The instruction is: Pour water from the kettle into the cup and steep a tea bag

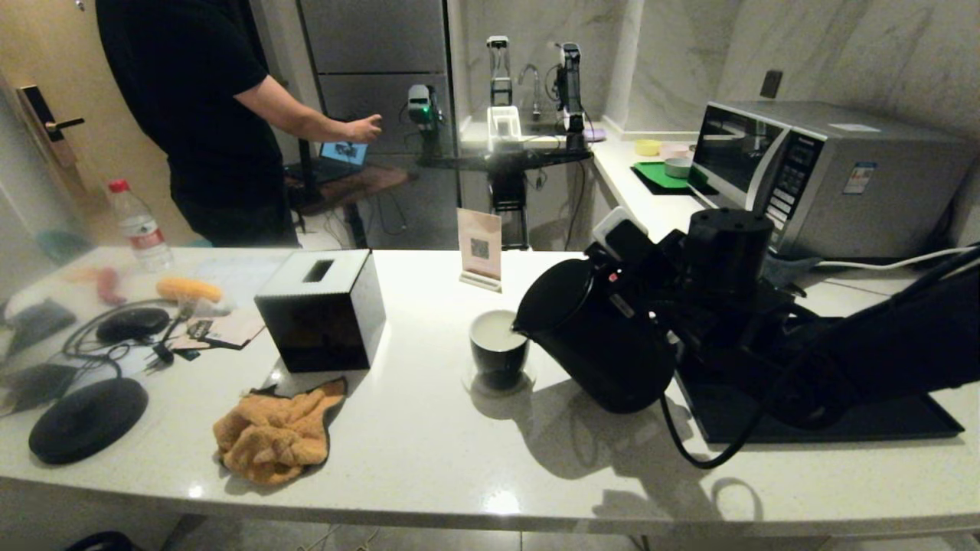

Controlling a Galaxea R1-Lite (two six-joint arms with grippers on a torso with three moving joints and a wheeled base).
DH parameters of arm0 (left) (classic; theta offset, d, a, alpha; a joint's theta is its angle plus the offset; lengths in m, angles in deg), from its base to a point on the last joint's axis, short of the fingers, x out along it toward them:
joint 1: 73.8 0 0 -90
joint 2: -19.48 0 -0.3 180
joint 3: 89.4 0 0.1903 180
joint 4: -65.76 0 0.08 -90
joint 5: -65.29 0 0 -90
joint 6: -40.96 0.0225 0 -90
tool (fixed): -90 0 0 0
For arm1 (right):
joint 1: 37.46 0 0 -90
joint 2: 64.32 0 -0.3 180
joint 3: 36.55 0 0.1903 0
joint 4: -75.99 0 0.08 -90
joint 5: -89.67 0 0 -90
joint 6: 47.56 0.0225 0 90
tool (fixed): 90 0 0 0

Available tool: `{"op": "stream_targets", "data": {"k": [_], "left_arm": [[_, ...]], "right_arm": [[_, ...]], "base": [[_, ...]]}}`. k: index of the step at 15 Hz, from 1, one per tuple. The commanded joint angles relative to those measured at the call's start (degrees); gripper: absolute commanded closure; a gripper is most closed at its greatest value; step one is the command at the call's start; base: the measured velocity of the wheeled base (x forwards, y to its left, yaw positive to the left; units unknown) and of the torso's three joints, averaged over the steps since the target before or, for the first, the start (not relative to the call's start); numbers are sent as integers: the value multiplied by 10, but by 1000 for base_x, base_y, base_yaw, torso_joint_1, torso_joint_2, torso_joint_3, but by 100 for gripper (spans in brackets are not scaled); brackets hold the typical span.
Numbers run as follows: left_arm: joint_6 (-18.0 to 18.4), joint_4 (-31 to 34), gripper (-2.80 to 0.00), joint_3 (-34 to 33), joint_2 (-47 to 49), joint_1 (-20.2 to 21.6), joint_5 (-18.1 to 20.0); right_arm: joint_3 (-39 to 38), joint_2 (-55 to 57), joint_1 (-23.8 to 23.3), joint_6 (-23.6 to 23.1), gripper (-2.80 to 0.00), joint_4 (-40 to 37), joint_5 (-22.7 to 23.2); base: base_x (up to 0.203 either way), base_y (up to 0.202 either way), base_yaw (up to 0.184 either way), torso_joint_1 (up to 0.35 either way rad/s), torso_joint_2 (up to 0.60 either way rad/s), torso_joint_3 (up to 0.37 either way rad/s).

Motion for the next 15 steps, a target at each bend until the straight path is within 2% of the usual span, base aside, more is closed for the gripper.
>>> {"op": "stream_targets", "data": {"k": [1,15], "left_arm": [[0,0,0,0,0,0,0],[0,0,0,0,0,0,0]], "right_arm": [[2,-1,0,-6,0,-10,-1],[59,12,-1,-30,0,-36,0]], "base": [[0,0,0,0,0,0],[0,0,0,0,0,0]]}}
